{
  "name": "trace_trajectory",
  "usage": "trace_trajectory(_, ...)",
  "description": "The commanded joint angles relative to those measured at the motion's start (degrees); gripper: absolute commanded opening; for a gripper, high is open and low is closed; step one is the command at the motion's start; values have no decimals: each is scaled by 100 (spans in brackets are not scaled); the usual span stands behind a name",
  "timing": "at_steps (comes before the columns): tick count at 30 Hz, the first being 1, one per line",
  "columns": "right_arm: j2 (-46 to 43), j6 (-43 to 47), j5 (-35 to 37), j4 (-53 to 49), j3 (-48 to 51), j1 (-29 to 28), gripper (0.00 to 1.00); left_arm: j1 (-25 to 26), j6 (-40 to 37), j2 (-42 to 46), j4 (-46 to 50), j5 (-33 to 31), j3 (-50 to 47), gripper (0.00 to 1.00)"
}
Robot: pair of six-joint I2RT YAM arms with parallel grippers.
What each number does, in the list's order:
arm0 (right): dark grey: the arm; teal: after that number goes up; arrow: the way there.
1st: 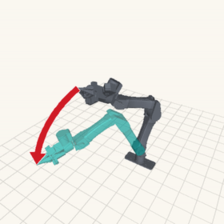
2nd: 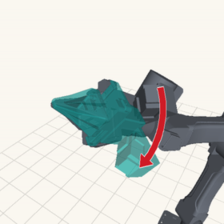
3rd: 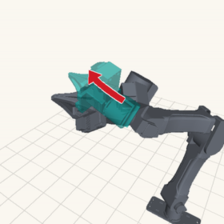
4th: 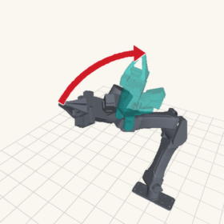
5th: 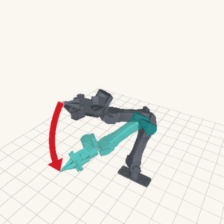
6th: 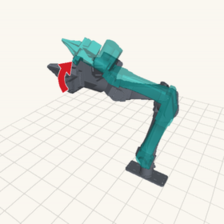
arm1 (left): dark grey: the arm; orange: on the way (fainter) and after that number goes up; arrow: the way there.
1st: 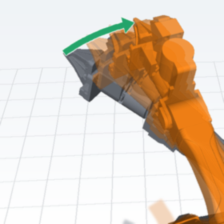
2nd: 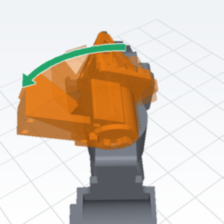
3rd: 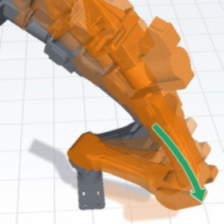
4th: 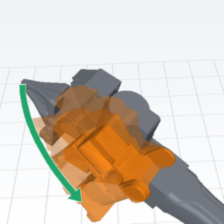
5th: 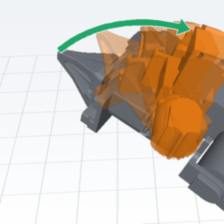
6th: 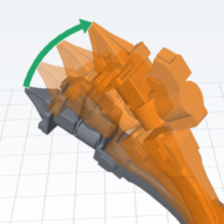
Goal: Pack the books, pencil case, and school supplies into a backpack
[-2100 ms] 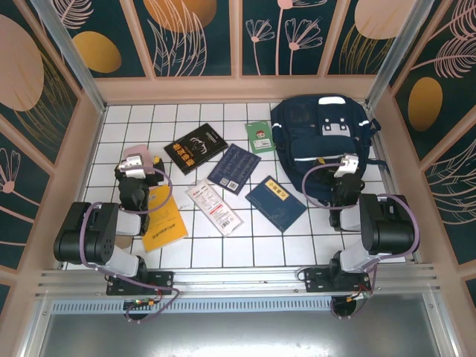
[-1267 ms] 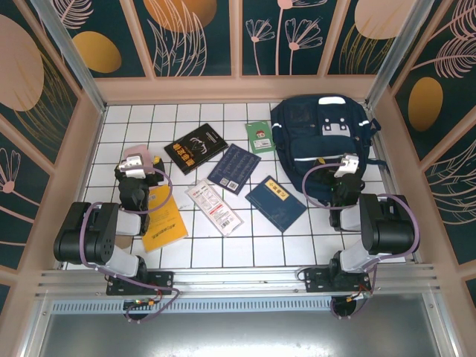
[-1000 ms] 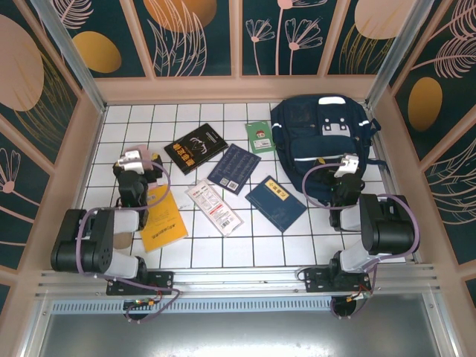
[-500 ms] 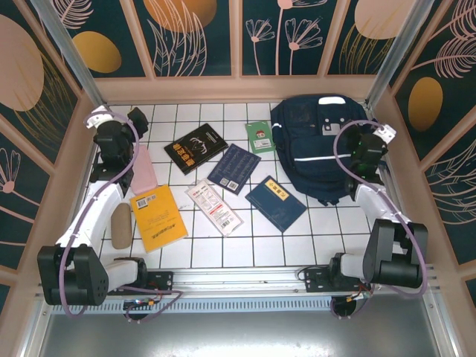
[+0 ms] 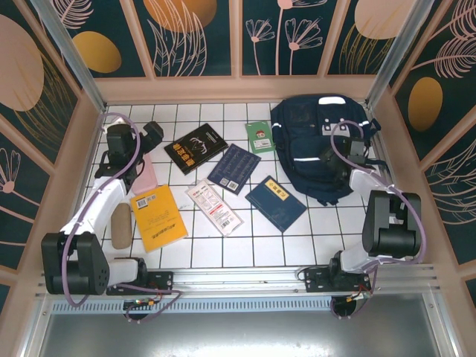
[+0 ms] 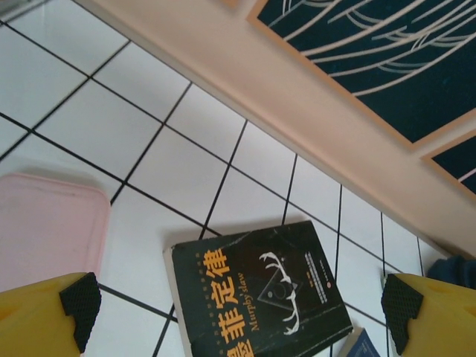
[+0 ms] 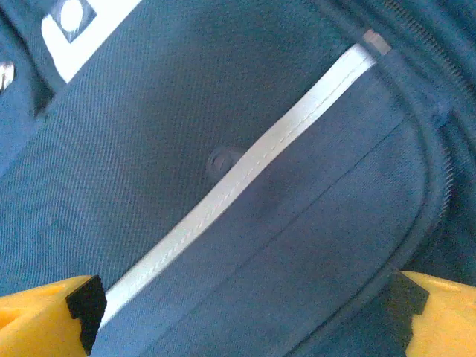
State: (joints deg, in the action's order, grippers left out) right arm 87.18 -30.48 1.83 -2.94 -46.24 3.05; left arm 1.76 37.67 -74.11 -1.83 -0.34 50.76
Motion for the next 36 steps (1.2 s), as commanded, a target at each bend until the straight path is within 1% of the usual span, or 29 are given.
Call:
trace_trajectory(1, 171, -279, -437, -475, 60, -544, 99, 8, 118, -121, 75, 226, -60, 99)
trace_trajectory(3, 305, -425, -501, -426, 131, -872, 99, 9, 132, -156, 92, 211, -65, 99)
trace_trajectory(6, 614, -783, -882, -318, 118, -1398, 99, 9, 127, -192, 153, 192, -41, 99)
trace_trajectory(9, 923, -1042, -1011, -271, -137, -2034, 99, 9, 113, -185, 183, 167, -51, 99)
trace_trajectory(14, 1499, -1232, -1172, -284, -1019, -2979, 99, 16, 56, -59, 266, 177, -166, 99)
trace_trajectory(17, 1787, -1179, -1239, -391, -1664, -3356, 99, 26, 145, 72, 236, 315, -288, 99)
trace_trajectory(19, 1859, -1039, -1040, -654, -2033, -3521, 99, 84, 270, 142, 215, 405, -366, 98)
trace_trajectory(22, 1636, -878, -605, -915, -2171, -3551, 99, 308, 499, 164, 169, 507, -443, 98)
trace_trajectory(26, 995, -593, 66, -1079, -1986, -3473, 99, 1007, 839, -121, 55, 441, -368, 98)
trace_trajectory(27, 851, -487, 176, -1077, -1925, -3261, 99, 1156, 936, -247, 13, 455, -328, 98)
trace_trajectory(30, 464, -276, 454, -1192, -1786, -2905, 97, 1718, 1166, -770, -24, 468, -6, 95)
trace_trajectory(33, 242, -121, 443, -1311, -1660, -2453, 95, 2226, 1315, -1373, -37, 509, 441, 93)
trace_trajectory(36, -19, -31, 700, -1293, -1412, -2156, 95, 2627, 1394, -2048, 22, 617, 1039, 92)
